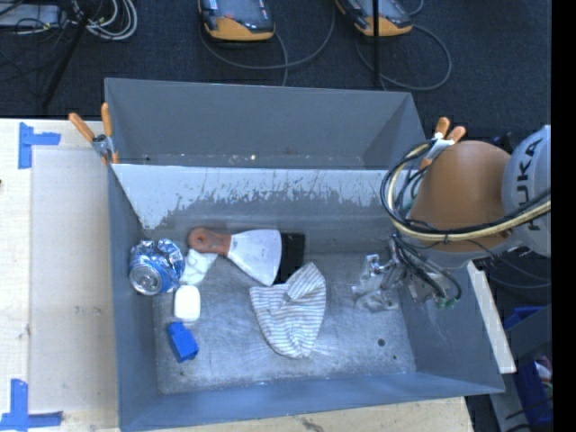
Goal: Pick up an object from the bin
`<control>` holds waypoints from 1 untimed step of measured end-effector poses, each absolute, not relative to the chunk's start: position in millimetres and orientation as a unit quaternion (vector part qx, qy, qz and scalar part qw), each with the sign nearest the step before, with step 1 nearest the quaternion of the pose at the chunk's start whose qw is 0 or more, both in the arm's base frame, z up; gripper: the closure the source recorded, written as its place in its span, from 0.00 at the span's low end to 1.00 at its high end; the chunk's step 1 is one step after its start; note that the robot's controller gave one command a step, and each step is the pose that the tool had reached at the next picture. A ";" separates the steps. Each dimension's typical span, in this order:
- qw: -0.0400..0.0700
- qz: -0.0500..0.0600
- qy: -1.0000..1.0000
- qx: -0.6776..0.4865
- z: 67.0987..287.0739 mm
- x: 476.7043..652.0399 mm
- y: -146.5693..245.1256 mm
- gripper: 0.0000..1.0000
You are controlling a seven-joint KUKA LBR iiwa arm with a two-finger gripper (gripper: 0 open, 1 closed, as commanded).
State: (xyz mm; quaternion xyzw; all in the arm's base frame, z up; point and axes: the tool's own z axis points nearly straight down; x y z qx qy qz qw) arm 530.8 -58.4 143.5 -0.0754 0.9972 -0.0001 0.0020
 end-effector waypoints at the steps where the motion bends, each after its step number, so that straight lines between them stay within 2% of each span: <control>1: -0.002 0.001 0.992 -0.124 147.5 508.3 -47.2 1.00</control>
Offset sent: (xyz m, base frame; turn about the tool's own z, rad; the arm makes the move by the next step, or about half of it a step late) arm -0.0177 0.0299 0.0029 -0.3877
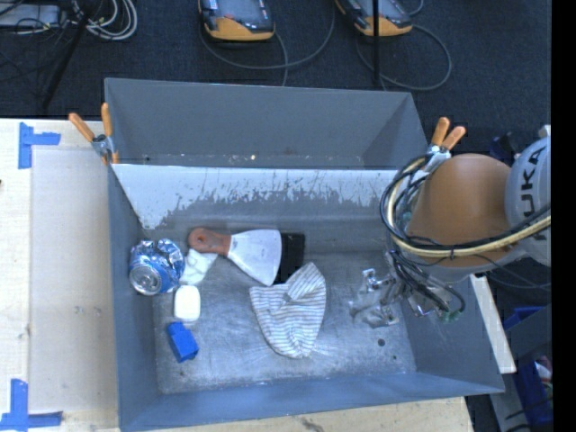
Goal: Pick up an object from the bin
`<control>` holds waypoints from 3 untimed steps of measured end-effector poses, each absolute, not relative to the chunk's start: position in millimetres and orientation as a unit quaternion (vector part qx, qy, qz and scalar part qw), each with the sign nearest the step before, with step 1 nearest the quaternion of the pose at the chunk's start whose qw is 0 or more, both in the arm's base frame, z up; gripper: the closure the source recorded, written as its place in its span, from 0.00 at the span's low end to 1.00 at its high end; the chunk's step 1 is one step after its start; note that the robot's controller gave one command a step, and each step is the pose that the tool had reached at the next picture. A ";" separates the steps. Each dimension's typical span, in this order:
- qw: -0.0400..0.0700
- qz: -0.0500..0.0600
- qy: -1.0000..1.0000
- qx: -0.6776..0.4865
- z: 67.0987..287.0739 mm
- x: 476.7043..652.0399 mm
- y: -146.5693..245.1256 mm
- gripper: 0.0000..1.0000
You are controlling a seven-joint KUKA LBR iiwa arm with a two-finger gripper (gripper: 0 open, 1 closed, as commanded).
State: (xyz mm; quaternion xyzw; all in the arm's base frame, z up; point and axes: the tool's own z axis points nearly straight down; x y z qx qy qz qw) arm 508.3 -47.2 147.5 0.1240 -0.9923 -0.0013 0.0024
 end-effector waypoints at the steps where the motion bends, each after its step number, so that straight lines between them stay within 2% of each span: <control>1: 0.000 0.000 -0.977 0.212 147.0 511.4 -38.5 1.00; 2: 0.002 -0.001 -0.966 0.260 170.7 515.4 -28.2 1.00; 3: 0.001 -0.001 -0.986 0.165 212.9 528.7 -25.6 1.00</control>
Offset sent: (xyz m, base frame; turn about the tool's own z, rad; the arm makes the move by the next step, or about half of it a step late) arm 0.0158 0.0353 0.0738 -0.0343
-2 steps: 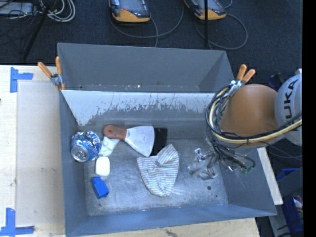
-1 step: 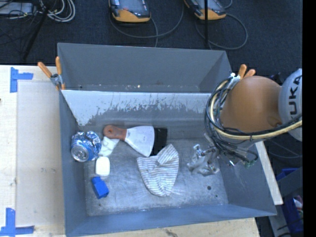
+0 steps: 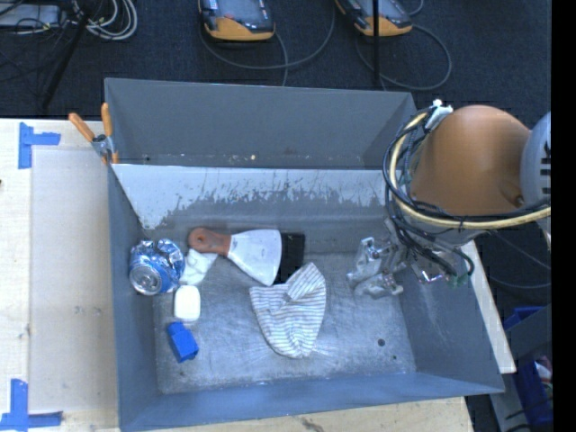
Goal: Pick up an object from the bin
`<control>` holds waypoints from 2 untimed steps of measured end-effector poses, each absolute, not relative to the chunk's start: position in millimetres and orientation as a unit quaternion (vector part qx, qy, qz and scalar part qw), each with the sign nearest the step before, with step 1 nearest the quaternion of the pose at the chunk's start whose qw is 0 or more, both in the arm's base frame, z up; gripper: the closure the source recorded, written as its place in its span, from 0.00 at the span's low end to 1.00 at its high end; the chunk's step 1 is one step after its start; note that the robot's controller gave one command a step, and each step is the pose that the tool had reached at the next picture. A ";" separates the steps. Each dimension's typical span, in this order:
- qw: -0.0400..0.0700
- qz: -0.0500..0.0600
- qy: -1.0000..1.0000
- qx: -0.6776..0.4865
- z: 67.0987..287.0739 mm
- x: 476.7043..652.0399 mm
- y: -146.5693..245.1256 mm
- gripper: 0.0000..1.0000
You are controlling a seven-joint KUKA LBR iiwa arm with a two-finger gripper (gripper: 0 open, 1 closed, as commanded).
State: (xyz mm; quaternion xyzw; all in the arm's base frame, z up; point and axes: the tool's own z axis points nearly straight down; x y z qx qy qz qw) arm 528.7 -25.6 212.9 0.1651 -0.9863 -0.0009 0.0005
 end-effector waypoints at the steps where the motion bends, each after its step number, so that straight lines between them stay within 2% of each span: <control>1: 0.001 -0.001 -0.982 0.191 270.8 527.4 -20.1 1.00; 2: -0.002 0.000 -0.973 0.232 161.4 517.7 -6.7 0.00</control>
Offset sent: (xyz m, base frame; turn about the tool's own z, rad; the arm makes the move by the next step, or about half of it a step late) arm -0.0144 0.0224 -0.0775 -0.1554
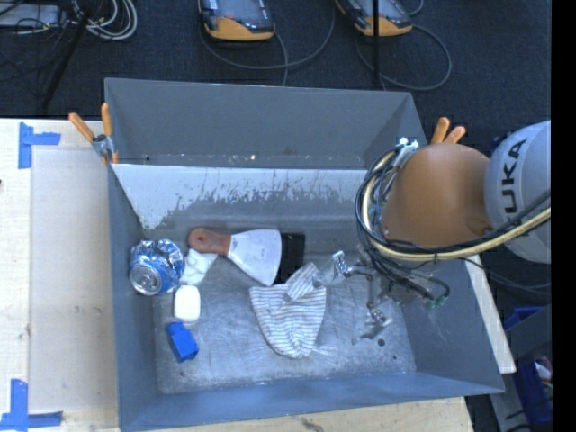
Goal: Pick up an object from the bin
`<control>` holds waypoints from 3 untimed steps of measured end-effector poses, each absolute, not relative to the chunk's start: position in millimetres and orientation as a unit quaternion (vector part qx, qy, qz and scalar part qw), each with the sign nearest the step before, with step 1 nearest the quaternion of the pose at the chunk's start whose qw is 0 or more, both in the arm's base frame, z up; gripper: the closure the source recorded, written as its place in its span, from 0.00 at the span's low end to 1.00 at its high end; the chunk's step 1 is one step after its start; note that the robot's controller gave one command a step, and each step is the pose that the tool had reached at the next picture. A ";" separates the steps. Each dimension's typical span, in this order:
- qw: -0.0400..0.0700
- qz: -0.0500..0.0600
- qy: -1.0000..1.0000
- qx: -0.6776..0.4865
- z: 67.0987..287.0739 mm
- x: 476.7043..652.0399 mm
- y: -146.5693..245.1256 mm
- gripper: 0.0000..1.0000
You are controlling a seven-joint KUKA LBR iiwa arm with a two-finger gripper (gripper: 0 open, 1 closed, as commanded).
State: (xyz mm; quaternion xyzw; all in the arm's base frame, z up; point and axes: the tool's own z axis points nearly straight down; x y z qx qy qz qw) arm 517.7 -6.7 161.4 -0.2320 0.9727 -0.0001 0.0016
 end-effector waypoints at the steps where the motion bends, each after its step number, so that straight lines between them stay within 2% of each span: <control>1: -0.004 0.002 0.971 -0.240 132.2 512.4 -2.5 0.00; 2: -0.011 -0.002 0.969 -0.248 78.0 541.6 32.2 1.00; 3: -0.010 -0.002 0.969 -0.248 78.0 541.6 32.2 1.00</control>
Offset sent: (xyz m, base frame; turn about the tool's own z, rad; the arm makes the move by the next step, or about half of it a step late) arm 0.0238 0.0415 -0.0914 -0.0323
